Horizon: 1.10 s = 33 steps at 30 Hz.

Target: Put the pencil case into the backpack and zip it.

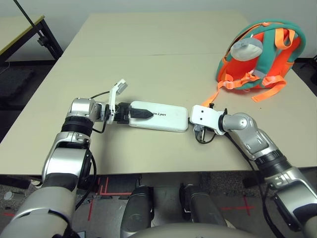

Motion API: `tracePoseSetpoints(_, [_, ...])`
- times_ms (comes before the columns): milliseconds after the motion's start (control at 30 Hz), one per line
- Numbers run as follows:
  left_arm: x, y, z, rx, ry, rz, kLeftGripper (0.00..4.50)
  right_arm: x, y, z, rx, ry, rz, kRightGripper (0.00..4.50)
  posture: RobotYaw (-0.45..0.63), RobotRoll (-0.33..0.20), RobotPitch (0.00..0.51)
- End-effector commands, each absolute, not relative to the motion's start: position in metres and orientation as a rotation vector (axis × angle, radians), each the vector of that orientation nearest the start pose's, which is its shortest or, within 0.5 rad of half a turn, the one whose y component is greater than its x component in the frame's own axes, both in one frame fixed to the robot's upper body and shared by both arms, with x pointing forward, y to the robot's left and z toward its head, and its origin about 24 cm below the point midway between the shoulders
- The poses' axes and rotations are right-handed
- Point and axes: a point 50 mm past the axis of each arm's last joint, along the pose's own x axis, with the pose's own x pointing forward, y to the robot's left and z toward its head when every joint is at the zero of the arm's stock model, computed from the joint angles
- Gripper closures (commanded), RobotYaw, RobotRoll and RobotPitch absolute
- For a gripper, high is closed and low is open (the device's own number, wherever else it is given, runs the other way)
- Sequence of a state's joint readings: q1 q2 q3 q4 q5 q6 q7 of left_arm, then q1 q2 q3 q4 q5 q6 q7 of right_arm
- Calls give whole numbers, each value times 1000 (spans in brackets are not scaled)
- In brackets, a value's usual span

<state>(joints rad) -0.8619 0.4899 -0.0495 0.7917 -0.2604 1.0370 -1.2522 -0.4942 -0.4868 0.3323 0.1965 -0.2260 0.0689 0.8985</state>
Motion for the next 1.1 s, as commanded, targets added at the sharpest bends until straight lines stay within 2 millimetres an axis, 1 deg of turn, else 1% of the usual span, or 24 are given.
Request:
tracePoseSetpoints(33, [332,193,86,-525,931,-941,0,307,-139,88,-849,209,1086,4482,75,0,122])
tracePoseSetpoints(133, [332,193,89,-543,917,-947,0,307,-147,87,-841,222,1065,4482,75,0,123])
tracePoseSetpoints(367, [331,196,97,-589,891,-973,0,302,-155,83,-825,246,1050,4482,76,0,119])
tracePoseSetpoints(467, [331,196,101,-602,887,-979,0,302,-157,82,-820,250,1046,4482,78,0,118])
tracePoseSetpoints(767, [330,195,101,-605,894,-982,0,303,-156,83,-817,247,1048,4482,80,0,113])
tracePoseSetpoints(833, [329,195,101,-605,897,-983,363,303,-156,83,-816,246,1049,4500,80,0,113])
tracePoseSetpoints(867, [329,195,101,-602,899,-981,413,303,-156,83,-816,247,1049,4500,80,0,113])
tracePoseSetpoints(933, [329,196,100,-603,905,-977,270,303,-156,83,-816,247,1050,4500,79,0,112])
tracePoseSetpoints(967, [328,196,99,-603,906,-977,37,303,-156,83,-816,248,1050,4500,79,0,112])
tracePoseSetpoints(1100, [328,196,99,-605,911,-976,37,302,-157,82,-817,249,1049,4500,80,0,112])
